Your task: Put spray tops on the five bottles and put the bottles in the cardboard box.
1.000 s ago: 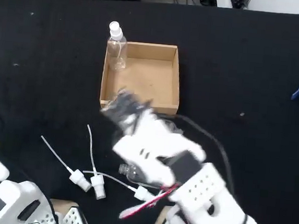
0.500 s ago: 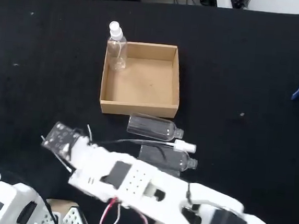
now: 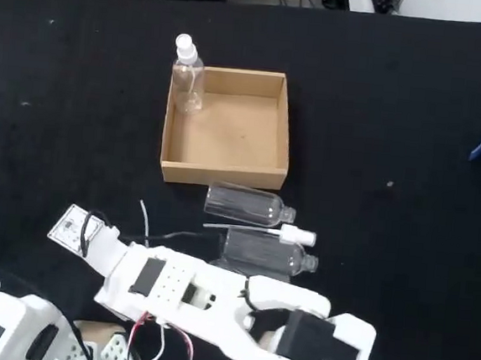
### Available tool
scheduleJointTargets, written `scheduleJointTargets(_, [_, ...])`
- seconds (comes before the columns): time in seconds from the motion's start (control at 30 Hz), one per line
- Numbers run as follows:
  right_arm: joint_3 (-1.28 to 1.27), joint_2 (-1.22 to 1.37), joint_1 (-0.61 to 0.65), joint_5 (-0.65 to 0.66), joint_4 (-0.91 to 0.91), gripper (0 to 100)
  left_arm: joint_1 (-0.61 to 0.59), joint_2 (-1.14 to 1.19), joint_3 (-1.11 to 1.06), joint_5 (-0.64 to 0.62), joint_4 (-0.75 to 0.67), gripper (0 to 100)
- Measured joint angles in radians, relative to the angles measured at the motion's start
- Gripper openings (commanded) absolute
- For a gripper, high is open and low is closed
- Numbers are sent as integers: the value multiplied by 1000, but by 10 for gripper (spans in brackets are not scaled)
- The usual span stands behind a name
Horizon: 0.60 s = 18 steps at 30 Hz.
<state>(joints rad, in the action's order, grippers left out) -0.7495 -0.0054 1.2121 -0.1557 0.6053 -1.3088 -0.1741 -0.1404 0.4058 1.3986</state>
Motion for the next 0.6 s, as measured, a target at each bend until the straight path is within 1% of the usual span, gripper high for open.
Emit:
scheduleJointTargets(0.2, [0, 3, 0, -3, 6, 134, 0, 0, 0, -2, 18, 30])
scheduleJointTargets(0.33, [14, 3, 0, -3, 66, 142, 0, 0, 0, -2, 18, 30])
scheduleJointTargets(0.5, [71, 3, -8, -3, 144, 234, 0, 0, 0, -2, 18, 30])
scheduleJointTargets(0.6, [83, 3, -8, -3, 163, 207, 0, 0, 0, -2, 18, 30])
